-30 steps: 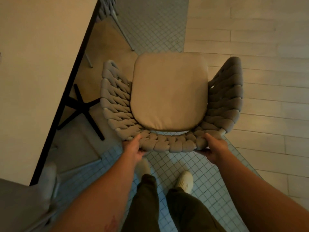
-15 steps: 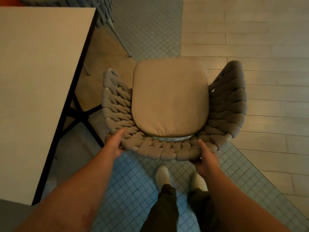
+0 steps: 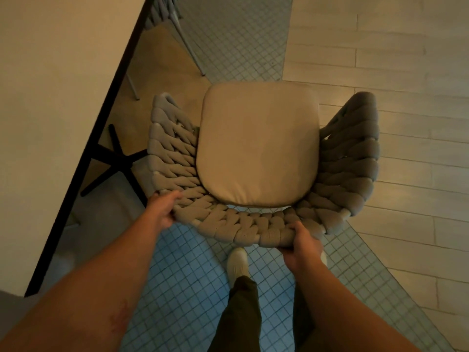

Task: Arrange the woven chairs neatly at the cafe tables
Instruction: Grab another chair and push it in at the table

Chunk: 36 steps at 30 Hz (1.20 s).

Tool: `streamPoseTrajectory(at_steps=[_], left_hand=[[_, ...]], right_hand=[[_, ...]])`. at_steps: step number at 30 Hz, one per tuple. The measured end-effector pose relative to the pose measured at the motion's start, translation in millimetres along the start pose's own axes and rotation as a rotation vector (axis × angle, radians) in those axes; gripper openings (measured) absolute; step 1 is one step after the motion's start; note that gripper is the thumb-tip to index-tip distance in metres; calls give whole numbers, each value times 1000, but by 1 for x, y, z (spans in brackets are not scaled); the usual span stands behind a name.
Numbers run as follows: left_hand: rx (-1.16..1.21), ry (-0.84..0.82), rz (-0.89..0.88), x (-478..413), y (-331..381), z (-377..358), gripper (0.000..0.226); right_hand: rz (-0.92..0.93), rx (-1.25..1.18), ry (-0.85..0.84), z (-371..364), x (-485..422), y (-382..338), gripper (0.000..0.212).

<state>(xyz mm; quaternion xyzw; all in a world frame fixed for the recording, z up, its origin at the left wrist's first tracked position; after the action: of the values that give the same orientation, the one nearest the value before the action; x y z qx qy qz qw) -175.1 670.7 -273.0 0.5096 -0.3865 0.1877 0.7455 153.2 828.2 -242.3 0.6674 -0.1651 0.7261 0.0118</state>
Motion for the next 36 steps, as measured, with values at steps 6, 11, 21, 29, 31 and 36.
streamPoseTrajectory(at_steps=[6,11,21,29,31,36], left_hand=[[87,55,16,23,-26,-9,56],[130,76,13,40,-42,-22,42],[241,147,52,63,-77,-35,38],[323,183,45,92,-103,-56,40],[344,189,42,97,-107,-62,40],[361,207,36,109,-109,-75,38]], right_hand=[[17,129,-38,2,0,-34,43],[58,238,-67,-1,-3,-58,36],[74,383,-50,0,-6,-98,48],[93,447,-97,8,-10,-128,36],[94,461,-113,9,-10,-135,32],[103,493,-146,7,-14,-151,33]])
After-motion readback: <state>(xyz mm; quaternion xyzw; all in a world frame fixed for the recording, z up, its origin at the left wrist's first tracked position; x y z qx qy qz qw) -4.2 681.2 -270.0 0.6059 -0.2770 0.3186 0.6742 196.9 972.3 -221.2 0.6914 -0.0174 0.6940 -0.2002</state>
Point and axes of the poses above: each hand's wrist, its own x-axis away from the middle knuckle, its own z-axis out of the back of the hand, y = z × x, the point moved 6 cm from there along -x, towards the middle knuckle, and after that the axes turned 7 degrees about -z, right-handed, at the moved point
